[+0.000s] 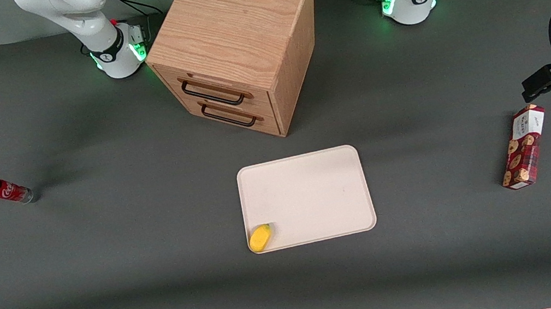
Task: Place coke bottle on tray
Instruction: 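Lift the bottle and carry it toward the white tray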
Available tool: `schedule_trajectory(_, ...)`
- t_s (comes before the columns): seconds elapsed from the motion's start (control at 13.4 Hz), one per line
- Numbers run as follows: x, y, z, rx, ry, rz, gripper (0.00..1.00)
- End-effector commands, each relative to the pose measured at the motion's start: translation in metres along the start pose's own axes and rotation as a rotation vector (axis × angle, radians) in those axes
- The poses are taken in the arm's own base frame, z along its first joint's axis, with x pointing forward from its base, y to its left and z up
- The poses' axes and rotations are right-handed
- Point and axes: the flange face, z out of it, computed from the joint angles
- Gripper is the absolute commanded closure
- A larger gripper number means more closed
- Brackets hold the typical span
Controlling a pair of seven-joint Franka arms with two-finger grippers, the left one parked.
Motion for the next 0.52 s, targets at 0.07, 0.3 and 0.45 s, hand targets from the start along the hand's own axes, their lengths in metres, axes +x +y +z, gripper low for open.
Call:
schedule_trajectory(0.07, 0.073, -0.042, -0.066, -0.051, -0.060, 0.084, 1.00)
schedule_trajectory(0.3, 0.132, -0.117, -0.135, -0.061, -0.137, 0.175, 1.00)
schedule_trajectory(0.45, 0.164, -0.184, -0.179, -0.067, -0.163, 0.249, 1.00)
